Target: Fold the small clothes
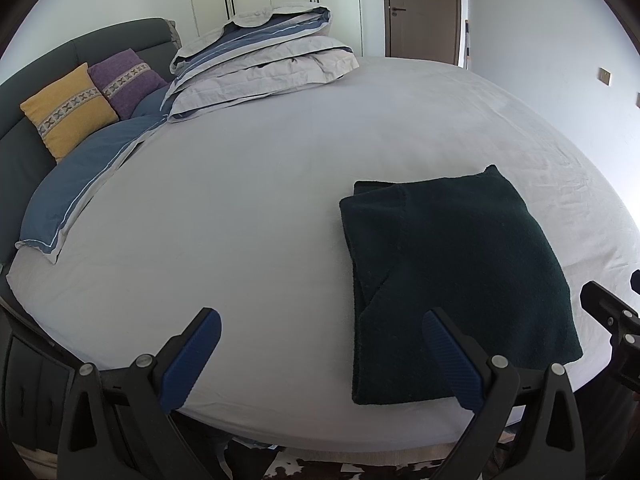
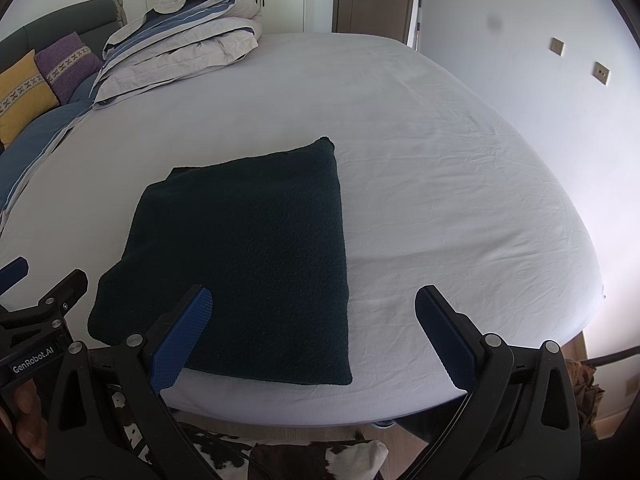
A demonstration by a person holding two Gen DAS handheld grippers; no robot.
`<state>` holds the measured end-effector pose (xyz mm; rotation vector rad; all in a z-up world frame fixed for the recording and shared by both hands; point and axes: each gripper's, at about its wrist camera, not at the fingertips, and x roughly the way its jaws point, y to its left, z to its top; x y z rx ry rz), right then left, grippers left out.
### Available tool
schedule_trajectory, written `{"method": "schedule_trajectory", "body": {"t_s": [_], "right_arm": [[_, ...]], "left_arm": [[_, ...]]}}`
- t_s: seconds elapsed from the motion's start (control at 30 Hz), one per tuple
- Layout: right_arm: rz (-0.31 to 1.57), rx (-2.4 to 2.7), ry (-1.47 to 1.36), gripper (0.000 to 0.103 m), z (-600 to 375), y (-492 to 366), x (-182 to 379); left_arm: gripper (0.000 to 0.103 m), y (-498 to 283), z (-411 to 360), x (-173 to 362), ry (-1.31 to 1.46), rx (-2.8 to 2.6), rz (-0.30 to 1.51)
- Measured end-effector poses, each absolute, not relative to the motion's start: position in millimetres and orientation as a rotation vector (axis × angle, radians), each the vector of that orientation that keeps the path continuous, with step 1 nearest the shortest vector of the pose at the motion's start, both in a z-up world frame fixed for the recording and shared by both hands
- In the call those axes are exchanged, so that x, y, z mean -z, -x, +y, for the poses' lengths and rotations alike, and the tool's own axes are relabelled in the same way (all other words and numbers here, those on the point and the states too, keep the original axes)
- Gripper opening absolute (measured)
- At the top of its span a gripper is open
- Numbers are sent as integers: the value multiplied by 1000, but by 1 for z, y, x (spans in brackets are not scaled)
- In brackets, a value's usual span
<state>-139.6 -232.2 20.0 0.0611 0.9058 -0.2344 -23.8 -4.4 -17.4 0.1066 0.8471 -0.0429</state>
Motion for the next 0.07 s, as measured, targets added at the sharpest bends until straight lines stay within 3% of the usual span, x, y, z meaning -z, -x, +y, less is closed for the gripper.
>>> {"method": "schedule_trajectory", "body": {"t_s": [0.07], "right_arm": [[906,233,-62,103,-232,140,-20]], "left_arm": [[103,24,-4,18,-108,44,843]]}}
